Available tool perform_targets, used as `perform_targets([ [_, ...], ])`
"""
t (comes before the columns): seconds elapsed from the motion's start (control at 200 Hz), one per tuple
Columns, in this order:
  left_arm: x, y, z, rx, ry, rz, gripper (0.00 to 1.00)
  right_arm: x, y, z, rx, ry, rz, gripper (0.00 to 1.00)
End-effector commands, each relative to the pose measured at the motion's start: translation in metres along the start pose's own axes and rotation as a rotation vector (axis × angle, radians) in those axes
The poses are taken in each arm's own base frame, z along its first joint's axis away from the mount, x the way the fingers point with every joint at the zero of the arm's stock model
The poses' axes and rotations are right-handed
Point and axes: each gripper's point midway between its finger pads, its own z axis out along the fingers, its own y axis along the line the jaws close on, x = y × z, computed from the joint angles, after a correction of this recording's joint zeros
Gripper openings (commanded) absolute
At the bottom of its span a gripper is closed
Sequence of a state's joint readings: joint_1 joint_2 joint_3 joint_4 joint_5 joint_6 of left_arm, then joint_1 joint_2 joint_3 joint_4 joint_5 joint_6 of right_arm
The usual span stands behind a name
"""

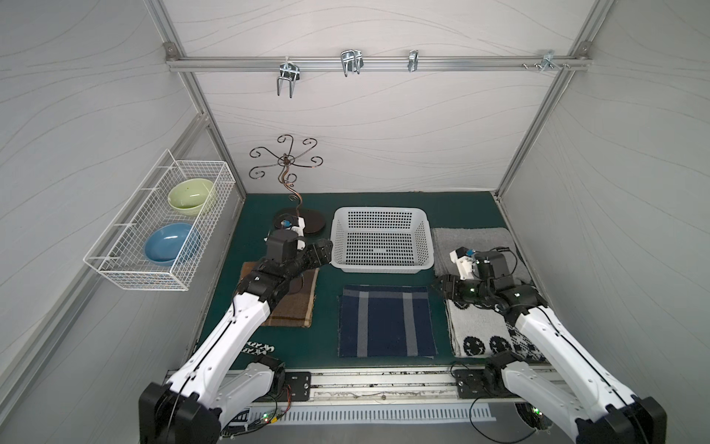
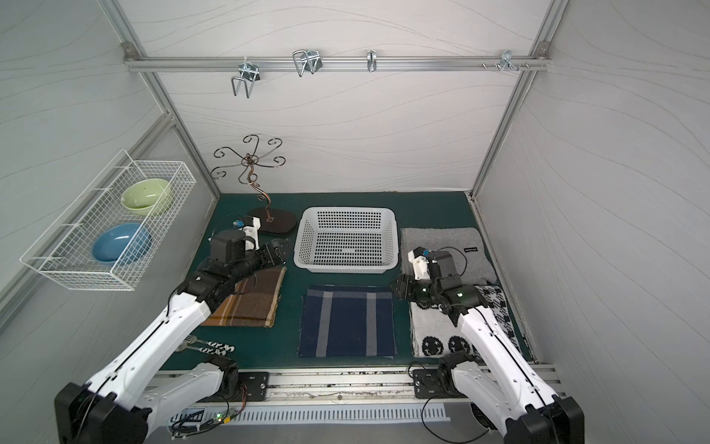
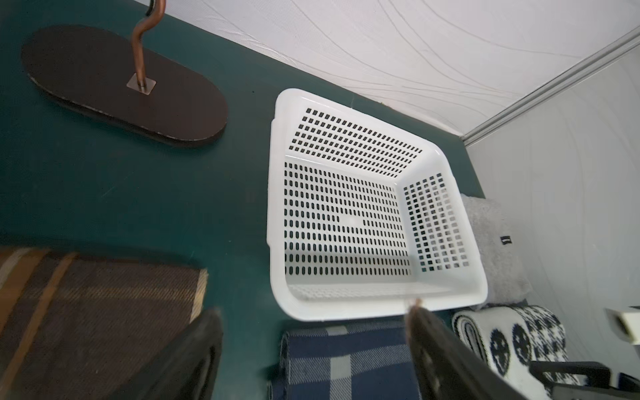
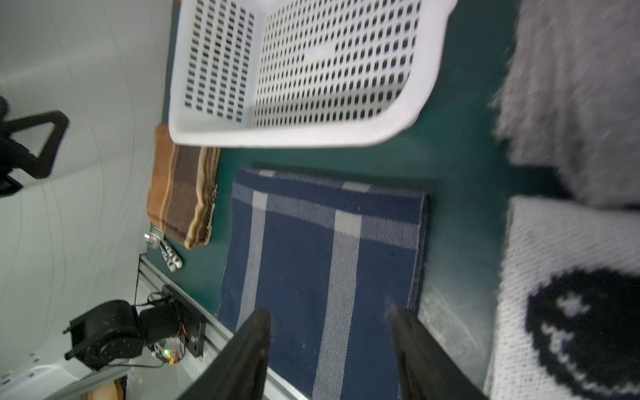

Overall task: Put the folded scarf in the basket
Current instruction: Move the basket to the center of the board, then pick up the scarf at the center of the board.

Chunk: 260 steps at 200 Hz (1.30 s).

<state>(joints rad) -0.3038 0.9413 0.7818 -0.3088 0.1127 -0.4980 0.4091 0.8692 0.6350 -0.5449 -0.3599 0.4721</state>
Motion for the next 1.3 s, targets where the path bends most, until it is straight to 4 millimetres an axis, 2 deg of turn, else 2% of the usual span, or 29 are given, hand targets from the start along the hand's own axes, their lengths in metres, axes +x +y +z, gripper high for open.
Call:
perform_targets([
  [0.0, 0.042, 0.016, -0.003, -0.025, 0.081, -0.068, 0.86, 0.025, -0.014, 0.011, 0.088, 0.046, 0.051, 0.61],
  [0.215, 0.114, 0.023, 0.002, 0.007, 0.146, -0.111, 0.84, 0.058, -0.040, 0.032, 0.156, 0.104, 0.079, 0.64],
  [0.325, 0.135, 0.023, 0.005, -0.007, 0.160, -0.077, 0.84, 0.068, -0.050, 0.043, 0.163, 0.122, 0.098, 0.67],
  [0.575, 0.187, 0.013, 0.024, 0.001, 0.292, -0.014, 0.85, 0.079, -0.054, 0.061, 0.148, 0.157, 0.117, 0.67],
  [0.705, 0.200, 0.010, 0.030, -0.004, 0.315, 0.005, 0.85, 0.081, -0.055, 0.067, 0.154, 0.178, 0.111, 0.67],
  [1.005, 0.226, 0.029, 0.036, -0.057, 0.353, -0.004, 0.84, 0.097, -0.052, 0.084, 0.158, 0.235, 0.095, 0.64],
  [1.296, 0.252, 0.014, 0.049, 0.018, 0.396, -0.033, 0.79, 0.107, -0.043, 0.101, 0.128, 0.262, 0.087, 0.53],
])
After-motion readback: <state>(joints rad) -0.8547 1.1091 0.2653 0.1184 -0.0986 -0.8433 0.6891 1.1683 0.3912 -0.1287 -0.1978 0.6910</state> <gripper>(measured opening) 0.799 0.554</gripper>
